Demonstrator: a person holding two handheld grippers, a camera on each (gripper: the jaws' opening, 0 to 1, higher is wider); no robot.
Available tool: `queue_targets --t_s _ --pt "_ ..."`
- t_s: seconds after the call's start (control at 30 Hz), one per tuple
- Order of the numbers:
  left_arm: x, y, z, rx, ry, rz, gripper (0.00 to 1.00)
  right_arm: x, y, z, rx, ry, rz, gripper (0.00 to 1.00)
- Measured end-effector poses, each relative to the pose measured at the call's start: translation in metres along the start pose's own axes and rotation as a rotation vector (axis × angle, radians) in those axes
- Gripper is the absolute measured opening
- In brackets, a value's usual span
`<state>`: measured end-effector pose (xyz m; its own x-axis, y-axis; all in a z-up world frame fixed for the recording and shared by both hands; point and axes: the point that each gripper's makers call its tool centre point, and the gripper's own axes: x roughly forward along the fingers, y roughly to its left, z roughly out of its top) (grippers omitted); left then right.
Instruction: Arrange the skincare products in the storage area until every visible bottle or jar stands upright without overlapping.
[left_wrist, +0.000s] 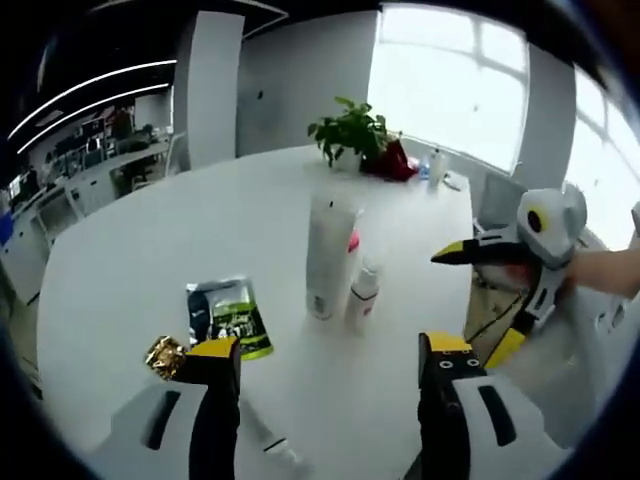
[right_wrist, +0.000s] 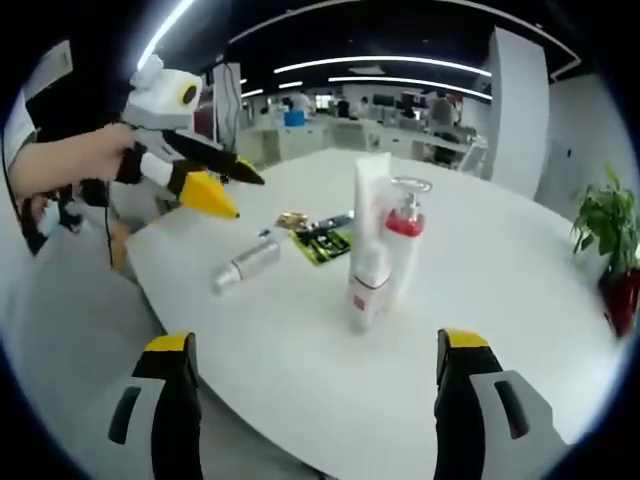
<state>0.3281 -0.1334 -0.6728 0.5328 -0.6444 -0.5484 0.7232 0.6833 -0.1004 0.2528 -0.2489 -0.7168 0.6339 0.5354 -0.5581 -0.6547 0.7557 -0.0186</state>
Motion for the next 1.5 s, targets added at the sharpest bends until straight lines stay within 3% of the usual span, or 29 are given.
queue_targets --t_s 0.37,0.6,0.73,1.5 --pt "0.04 -0.007 0.034 0.064 -0.022 -0.014 0.62 0.003 -0.003 -0.004 0.002 0.008 0.0 0.98" --pt "0.058 -0.004 0.045 0.062 -0.004 -0.022 0.57 0.005 -0.004 -0.006 -0.007 0.017 0.003 0.98" --pt "0.065 -0.002 0.053 0.043 -0.024 -0.009 0.57 0.005 -0.004 -0.006 -0.001 0.015 -0.001 0.98" --pt "0.086 0.004 0.059 0.149 0.004 0.003 0.41 0.005 -0.007 -0.009 0.025 0.023 -0.007 0.97"
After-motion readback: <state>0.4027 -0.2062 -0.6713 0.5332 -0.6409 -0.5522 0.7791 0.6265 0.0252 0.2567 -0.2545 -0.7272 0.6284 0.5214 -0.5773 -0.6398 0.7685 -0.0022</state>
